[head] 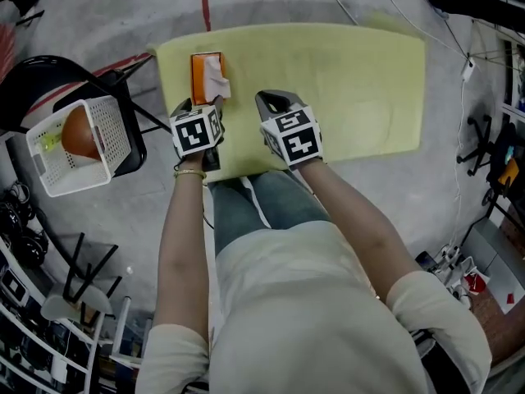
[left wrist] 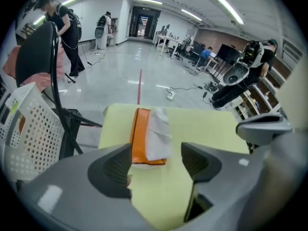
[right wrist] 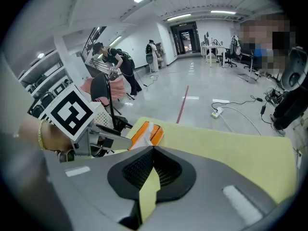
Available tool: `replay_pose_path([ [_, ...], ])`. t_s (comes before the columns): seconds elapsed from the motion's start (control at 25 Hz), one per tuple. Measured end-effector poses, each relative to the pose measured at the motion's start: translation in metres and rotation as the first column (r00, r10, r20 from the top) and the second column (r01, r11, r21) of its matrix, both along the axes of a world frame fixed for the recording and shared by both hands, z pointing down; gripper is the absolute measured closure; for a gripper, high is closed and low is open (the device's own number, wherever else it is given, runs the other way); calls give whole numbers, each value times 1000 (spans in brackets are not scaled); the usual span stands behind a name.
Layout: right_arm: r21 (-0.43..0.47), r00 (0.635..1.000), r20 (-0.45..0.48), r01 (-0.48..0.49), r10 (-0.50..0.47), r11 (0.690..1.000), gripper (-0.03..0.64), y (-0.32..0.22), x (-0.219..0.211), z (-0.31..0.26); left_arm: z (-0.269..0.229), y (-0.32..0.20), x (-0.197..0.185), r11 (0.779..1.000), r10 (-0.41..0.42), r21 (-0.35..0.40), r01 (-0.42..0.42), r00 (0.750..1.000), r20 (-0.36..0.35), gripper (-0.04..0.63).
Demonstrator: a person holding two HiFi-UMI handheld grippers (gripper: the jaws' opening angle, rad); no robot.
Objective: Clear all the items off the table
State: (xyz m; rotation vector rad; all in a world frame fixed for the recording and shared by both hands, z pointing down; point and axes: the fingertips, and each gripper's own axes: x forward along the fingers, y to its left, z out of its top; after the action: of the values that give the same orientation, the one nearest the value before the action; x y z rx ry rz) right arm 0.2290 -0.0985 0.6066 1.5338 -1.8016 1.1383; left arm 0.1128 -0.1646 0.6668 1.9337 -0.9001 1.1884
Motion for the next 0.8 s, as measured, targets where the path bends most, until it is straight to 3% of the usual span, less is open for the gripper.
replay_pose_path([
  [0.24, -26, 999, 12, -45, 46, 999, 617, -4, 12, 19, 29, -10, 15, 999, 35, -31, -35, 999, 20, 212],
  [0.56, -62, 998, 37, -49, 51, 997, 617, -5, 11, 42, 79, -19, 17, 996, 73, -68, -66, 991, 116, 44],
  [0.8, -76, 996, 51, -63, 67, 995, 617, -7, 14, 54, 99, -26, 17, 993, 113, -57, -105, 979, 171, 32],
])
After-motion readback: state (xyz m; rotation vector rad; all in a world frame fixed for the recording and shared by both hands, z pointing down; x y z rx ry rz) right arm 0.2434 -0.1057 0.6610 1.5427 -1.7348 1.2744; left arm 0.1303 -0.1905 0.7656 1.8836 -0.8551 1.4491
